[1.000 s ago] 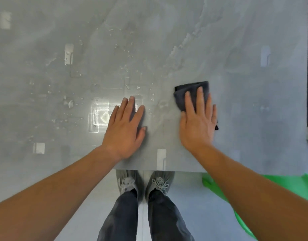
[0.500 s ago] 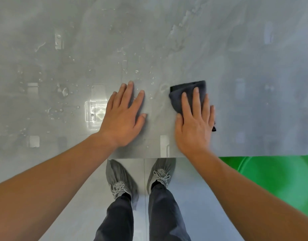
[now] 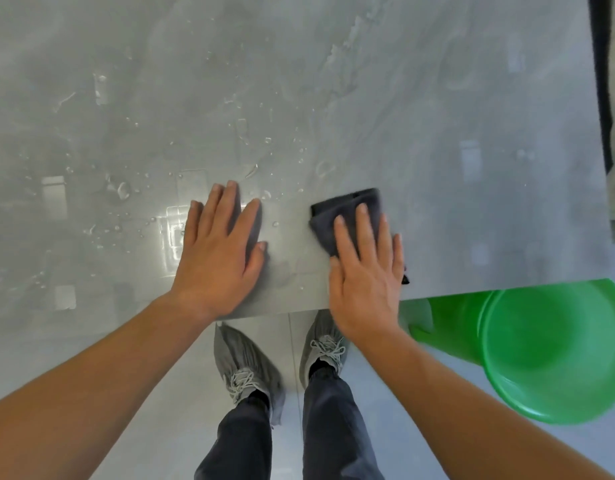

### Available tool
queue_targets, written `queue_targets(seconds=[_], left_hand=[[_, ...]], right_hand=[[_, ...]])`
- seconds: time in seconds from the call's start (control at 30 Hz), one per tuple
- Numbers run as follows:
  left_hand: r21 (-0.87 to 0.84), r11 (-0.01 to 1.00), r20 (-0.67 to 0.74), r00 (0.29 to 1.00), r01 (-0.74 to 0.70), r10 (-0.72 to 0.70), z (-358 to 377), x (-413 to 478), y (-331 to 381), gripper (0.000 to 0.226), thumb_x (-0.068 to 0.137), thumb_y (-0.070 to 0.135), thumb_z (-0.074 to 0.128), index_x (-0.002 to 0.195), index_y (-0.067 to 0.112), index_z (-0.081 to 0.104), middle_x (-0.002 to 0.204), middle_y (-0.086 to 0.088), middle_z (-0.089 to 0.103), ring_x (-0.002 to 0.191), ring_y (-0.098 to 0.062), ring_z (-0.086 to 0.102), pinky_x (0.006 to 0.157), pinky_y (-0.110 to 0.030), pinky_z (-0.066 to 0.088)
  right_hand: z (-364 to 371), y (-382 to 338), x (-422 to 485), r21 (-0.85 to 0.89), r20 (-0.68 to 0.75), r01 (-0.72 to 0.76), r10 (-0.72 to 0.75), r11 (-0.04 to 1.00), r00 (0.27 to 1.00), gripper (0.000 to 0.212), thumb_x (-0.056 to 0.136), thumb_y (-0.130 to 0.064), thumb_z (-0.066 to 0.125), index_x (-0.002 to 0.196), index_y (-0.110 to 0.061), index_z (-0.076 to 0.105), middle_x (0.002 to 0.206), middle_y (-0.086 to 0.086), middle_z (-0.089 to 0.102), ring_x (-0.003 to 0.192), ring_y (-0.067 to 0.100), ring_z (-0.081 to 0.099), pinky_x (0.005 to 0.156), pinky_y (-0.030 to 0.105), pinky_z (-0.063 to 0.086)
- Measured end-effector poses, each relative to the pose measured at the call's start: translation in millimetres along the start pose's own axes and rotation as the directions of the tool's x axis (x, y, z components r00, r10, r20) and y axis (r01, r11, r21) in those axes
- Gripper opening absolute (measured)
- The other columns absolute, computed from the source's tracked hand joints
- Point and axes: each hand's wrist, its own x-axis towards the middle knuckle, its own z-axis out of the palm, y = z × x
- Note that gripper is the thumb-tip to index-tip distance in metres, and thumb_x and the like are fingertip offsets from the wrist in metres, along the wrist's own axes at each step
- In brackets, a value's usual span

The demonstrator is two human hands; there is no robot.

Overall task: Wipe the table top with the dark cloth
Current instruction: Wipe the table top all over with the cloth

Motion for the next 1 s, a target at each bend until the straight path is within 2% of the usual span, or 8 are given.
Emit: queue_targets(seconds=[0.1, 0.17, 0.3, 0.37, 0.5, 0.6, 0.8, 1.0], left_hand=[[0.028, 1.000, 0.007, 1.000, -0.003, 0.002, -0.6, -3.8, -8.5, 0.063, 0.098, 0.049, 0.021, 0.155, 0.021, 0.020, 0.167, -0.009, -0.003, 0.152, -0.024, -0.014, 0.123, -0.047, -0.006], [0.026, 1.000, 0.010, 1.000, -0.011, 0.011, -1.6, -6.4, -14.1, 0.064, 0.098, 0.049, 0.021, 0.155, 0.021, 0.020, 0.167, -0.010, -0.003, 0.152, -0.024, -0.014, 0.123, -0.048, -0.005], [0.017, 1.000, -0.012, 1.000, 0.007, -0.006, -7.9, -9.5, -29.6, 0.061, 0.101, 0.048, 0.024, 0.156, 0.022, 0.016, 0.167, -0.009, -0.005, 0.152, -0.024, -0.015, 0.122, -0.049, -0.007], [0.017, 0.999, -0.020, 0.999, 0.039, -0.039, -11.7, -10.1, -38.2, 0.062, 0.101, 0.047, 0.026, 0.157, 0.022, 0.013, 0.167, -0.009, -0.007, 0.152, -0.025, -0.016, 0.122, -0.049, -0.008], [0.011, 0.998, 0.009, 0.998, 0.065, -0.065, -14.3, -10.5, -51.5, 0.064, 0.101, 0.047, 0.024, 0.158, 0.021, 0.010, 0.167, -0.009, -0.009, 0.152, -0.025, -0.015, 0.123, -0.047, -0.006], [-0.003, 0.999, 0.008, 0.999, 0.050, -0.050, -15.2, -10.4, -56.9, 0.062, 0.101, 0.046, 0.023, 0.157, 0.022, 0.014, 0.167, -0.008, -0.006, 0.153, -0.025, -0.011, 0.123, -0.045, -0.003], [-0.030, 0.999, -0.024, 0.999, 0.035, -0.036, -12.2, -9.9, -60.3, 0.058, 0.103, 0.044, 0.026, 0.156, 0.023, 0.020, 0.167, -0.008, -0.001, 0.153, -0.026, -0.005, 0.123, -0.046, 0.000], [-0.074, 0.996, -0.032, 0.998, 0.057, -0.060, -9.9, -8.2, -58.0, 0.058, 0.102, 0.043, 0.025, 0.156, 0.023, 0.019, 0.167, -0.007, -0.001, 0.153, -0.025, -0.007, 0.123, -0.046, -0.002]], right_hand=[[6.5, -7.7, -25.9, -0.034, 0.056, 0.203, -0.201, 0.979, 0.978, 0.057, 0.101, -0.036, 0.044, 0.156, -0.025, 0.033, 0.167, 0.005, 0.017, 0.154, 0.035, 0.011, 0.123, 0.056, 0.012], [3.0, 0.3, -13.2, -0.049, 0.066, 0.244, -0.241, 0.969, 0.968, 0.058, 0.101, -0.038, 0.043, 0.157, -0.025, 0.031, 0.167, 0.004, 0.016, 0.154, 0.033, 0.010, 0.124, 0.054, 0.010], [-3.7, -5.1, 22.2, 0.024, 0.011, -0.058, 0.057, 0.998, 0.998, 0.059, 0.102, -0.036, 0.036, 0.159, -0.026, 0.022, 0.168, 0.002, 0.011, 0.155, 0.031, 0.005, 0.125, 0.051, 0.004], [2.1, -26.2, 10.2, 0.006, -0.007, -0.083, 0.083, 0.997, 0.997, 0.058, 0.102, -0.036, 0.034, 0.159, -0.026, 0.022, 0.168, 0.002, 0.010, 0.155, 0.032, 0.003, 0.124, 0.053, 0.006], [21.1, -59.7, -42.3, -0.031, 0.088, 0.210, -0.207, 0.977, 0.974, 0.058, 0.102, -0.034, 0.041, 0.157, -0.024, 0.028, 0.168, 0.005, 0.013, 0.155, 0.035, 0.005, 0.122, 0.057, 0.013], [19.6, -58.1, -28.6, -0.044, 0.113, 0.272, -0.266, 0.961, 0.957, 0.058, 0.102, -0.037, 0.040, 0.158, -0.026, 0.027, 0.168, 0.003, 0.011, 0.155, 0.033, 0.005, 0.123, 0.056, 0.010], [12.1, -65.7, 48.1, 0.008, -0.017, -0.133, 0.134, 0.991, 0.991, 0.059, 0.104, -0.040, 0.029, 0.160, -0.029, 0.013, 0.169, 0.000, 0.000, 0.155, 0.029, -0.003, 0.125, 0.051, 0.001], [18.3, -70.8, 16.8, -0.053, 0.092, 0.273, -0.268, 0.960, 0.959, 0.057, 0.103, -0.039, 0.036, 0.158, -0.028, 0.025, 0.169, 0.002, 0.011, 0.155, 0.032, 0.004, 0.125, 0.053, 0.006]])
